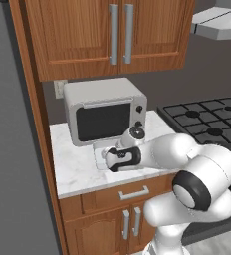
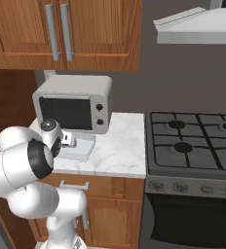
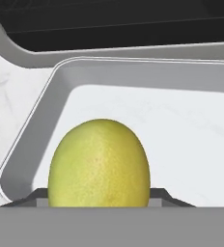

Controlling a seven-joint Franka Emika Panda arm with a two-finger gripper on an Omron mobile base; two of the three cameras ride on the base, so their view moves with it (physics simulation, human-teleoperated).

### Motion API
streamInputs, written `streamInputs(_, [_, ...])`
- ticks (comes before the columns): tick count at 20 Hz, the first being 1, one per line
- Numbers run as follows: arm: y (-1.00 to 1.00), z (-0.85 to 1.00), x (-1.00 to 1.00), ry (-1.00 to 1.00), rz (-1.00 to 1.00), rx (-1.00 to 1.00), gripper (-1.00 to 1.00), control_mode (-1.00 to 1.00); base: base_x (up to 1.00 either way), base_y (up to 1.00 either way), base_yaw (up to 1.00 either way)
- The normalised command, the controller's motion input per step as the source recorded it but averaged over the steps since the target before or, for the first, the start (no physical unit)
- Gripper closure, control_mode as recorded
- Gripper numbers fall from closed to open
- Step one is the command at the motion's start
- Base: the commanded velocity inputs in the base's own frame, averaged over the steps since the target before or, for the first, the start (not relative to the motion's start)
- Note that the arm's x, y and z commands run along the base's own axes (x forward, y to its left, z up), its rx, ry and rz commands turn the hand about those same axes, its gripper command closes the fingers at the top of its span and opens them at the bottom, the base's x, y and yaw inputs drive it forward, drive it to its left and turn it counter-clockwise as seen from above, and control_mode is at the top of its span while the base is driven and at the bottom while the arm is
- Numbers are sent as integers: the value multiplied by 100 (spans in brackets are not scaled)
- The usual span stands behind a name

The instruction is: Take the lemon and potato out of the freezer and place them in the tupperware container on the counter. Then put the tupperware containing the vegetables back in the freezer.

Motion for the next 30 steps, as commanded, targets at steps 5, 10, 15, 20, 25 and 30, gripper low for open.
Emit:
streamInputs(5, [19, -9, 15, 0, 0, 0, -100, -100, 0, 0, 0])
streamInputs(10, [0, 0, 4, 0, 0, 0, -100, -100, 0, 0, 0])
streamInputs(15, [0, 3, 0, 0, 0, 0, -100, -100, 0, 0, 0])
streamInputs(20, [-15, 60, -44, -16, 0, 5, -100, -100, 0, 0, 0])
streamInputs(25, [-30, 100, -96, -25, 0, 14, -100, -100, 0, 0, 0])
streamInputs(30, [-26, 100, -79, -11, 0, 16, -100, -100, 0, 0, 0])
